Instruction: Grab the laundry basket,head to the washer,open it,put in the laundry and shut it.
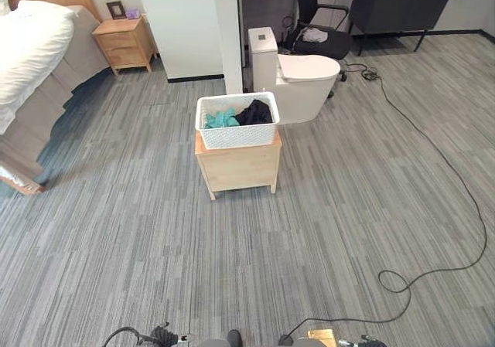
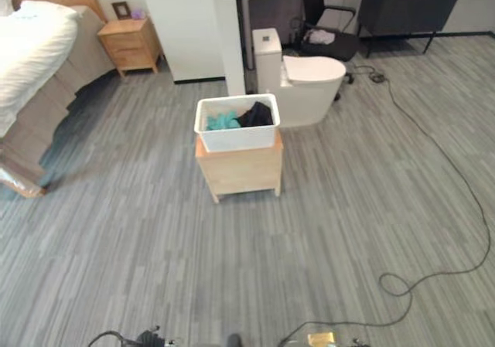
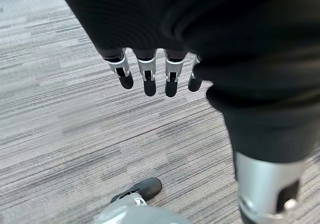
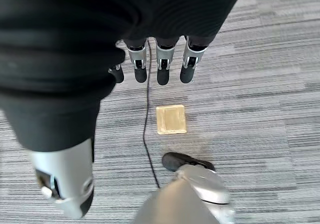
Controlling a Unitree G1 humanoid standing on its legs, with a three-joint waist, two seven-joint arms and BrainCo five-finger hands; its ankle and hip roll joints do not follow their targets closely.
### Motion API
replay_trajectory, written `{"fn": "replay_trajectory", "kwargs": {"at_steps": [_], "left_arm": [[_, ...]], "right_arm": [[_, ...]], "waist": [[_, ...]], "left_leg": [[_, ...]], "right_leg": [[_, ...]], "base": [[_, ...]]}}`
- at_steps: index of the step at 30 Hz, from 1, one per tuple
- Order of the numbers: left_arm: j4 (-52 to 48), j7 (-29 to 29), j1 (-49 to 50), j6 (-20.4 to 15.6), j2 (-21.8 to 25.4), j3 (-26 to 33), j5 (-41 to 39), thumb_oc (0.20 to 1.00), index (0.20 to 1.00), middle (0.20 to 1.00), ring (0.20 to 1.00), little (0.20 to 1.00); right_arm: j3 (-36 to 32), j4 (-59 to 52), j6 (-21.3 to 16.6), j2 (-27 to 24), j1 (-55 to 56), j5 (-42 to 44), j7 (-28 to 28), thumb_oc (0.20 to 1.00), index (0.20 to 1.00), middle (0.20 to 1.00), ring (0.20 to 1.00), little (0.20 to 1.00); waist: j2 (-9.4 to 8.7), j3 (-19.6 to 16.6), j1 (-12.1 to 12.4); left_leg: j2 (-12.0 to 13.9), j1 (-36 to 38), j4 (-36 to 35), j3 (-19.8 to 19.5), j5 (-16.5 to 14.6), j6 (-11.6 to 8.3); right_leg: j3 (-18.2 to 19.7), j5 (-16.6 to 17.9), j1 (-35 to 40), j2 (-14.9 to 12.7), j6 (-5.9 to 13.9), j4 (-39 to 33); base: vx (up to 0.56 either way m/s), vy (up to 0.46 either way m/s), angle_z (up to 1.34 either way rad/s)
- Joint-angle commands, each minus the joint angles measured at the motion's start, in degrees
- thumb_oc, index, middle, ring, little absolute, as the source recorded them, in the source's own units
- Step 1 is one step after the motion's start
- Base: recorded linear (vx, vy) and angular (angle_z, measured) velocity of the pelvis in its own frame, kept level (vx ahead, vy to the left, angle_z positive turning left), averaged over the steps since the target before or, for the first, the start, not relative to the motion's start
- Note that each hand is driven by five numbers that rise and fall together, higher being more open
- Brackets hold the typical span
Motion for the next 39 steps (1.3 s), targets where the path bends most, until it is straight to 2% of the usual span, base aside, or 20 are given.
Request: {"fn": "replay_trajectory", "kwargs": {"at_steps": [1,12,23,27,39], "left_arm": [[0.62,0.33,-3.46,-0.94,1.48,2.0,-1.29,1.0,1.0,1.0,1.0,1.0],[2.62,1.78,-2.72,-0.27,1.14,3.51,-1.99,1.0,1.0,1.0,1.0,1.0],[3.53,6.61,-1.33,-0.55,3.08,9.43,-6.63,1.0,1.0,1.0,1.0,1.0],[2.21,8.65,-0.7,-1.94,2.16,13.3,-13.98,1.0,1.0,1.0,1.0,1.0],[2.52,7.01,-0.58,-1.46,1.11,11.24,-13.14,1.0,1.0,1.0,1.0,1.0]], "right_arm": [[-0.25,1.06,-0.67,-0.69,-0.68,0.88,0.12,1.0,1.0,1.0,1.0,1.0],[-1.9,1.17,-0.73,-1.15,-2.01,2.22,-1.23,1.0,1.0,1.0,1.0,1.0],[-1.28,-6.13,-2.28,-2.48,-5.6,2.8,-3.82,1.0,1.0,1.0,1.0,1.0],[-1.9,-12.42,-3.3,-1.66,-3.83,4.85,-5.06,1.0,1.0,1.0,1.0,1.0],[-0.37,-7.89,-2.42,0.06,-2.49,3.75,-4.96,1.0,1.0,1.0,1.0,1.0]], "waist": [[-2.06,0.94,-0.06],[-2.43,-0.06,0.81],[-3.19,-0.92,2.5],[-3.49,-0.92,2.68],[-4.08,-0.55,2.57]], "left_leg": [[2.7,-0.26,-5.79,-0.86,4.46,-4.23],[2.71,-0.01,-5.79,-1.44,3.85,-4.22],[2.32,0.27,-5.79,-2.05,3.57,-4.21],[2.13,0.31,-5.79,-2.45,3.38,-4.09],[1.39,0.77,-5.79,-2.8,2.74,-3.33]], "right_leg": [[-1.06,11.74,6.32,-3.29,7.05,-13.14],[-2.05,11.41,6.94,-3.57,7.36,-13.14],[-2.98,11.12,7.51,-3.84,7.52,-13.14],[-3.31,11.09,7.9,-4.01,7.57,-13.14],[-3.68,10.99,8.22,-4.88,7.9,-12.02]], "base": [[0.03,0.0,0.0],[0.04,0.003,0.03],[0.03,-0.001,0.02],[0.01,0.008,0.03],[0.01,0.016,0.03]]}}
